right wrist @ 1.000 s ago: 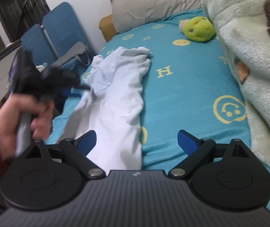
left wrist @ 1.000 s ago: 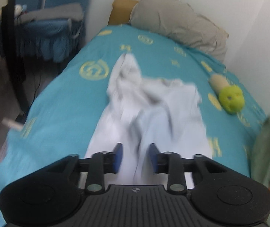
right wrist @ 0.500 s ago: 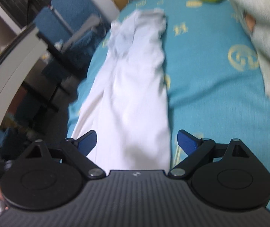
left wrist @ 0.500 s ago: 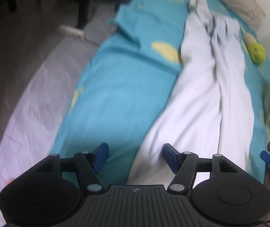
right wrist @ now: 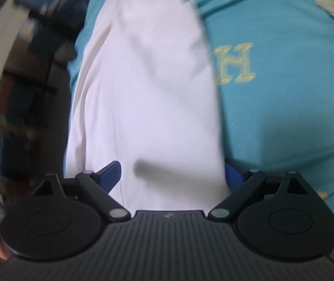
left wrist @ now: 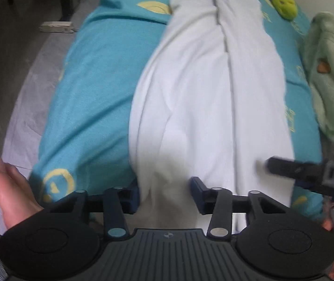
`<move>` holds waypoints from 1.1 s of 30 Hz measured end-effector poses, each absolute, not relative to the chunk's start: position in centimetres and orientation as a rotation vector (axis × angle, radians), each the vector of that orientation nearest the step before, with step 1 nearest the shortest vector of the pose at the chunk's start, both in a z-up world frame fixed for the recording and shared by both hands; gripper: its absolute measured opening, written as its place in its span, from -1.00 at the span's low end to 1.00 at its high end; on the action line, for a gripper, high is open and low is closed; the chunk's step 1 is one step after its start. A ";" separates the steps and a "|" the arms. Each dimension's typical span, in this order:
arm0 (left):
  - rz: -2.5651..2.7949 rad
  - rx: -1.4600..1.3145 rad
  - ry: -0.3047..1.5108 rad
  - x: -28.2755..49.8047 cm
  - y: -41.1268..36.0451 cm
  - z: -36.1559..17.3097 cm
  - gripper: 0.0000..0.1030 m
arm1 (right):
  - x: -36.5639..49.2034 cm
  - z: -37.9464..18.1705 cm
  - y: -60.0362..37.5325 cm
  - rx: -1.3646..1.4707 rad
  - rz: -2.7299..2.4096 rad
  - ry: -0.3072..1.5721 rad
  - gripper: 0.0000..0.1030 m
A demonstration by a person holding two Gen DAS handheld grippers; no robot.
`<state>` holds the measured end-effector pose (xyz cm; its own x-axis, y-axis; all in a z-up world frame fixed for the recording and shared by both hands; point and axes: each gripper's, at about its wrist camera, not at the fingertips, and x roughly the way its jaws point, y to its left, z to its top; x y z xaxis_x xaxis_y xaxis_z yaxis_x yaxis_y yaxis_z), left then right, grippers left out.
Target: Fold clothes
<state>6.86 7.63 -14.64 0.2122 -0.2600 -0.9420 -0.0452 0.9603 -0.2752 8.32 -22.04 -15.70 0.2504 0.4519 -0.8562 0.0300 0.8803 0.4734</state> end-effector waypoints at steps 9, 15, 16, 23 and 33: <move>-0.211 -0.415 1.152 4.8 8.9 -10.5 -0.88 | 6.3 -11.7 -21.0 0.269 0.242 1.161 -0.83; -0.237 -0.629 0.940 4.9 9.4 -2.7 -0.89 | 5.8 -4.3 -23.7 0.398 0.270 0.970 -0.83; -0.240 -0.639 0.906 5.0 9.4 -1.2 -0.89 | 5.7 -2.9 -23.9 0.415 0.279 0.938 -0.83; -0.255 -0.678 0.753 1.8 10.0 5.8 -0.90 | 3.6 2.7 -26.0 0.472 0.296 0.800 -0.84; -0.304 -0.663 0.636 -8.5 10.7 9.0 -0.92 | -4.5 5.3 -27.3 0.437 0.373 0.709 -0.84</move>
<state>-8.51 10.73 8.97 0.7704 -0.4538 -0.4479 0.0640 0.7540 -0.6537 -4.54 -27.25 5.27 0.7007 0.4678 -0.5387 -0.1787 0.8460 0.5023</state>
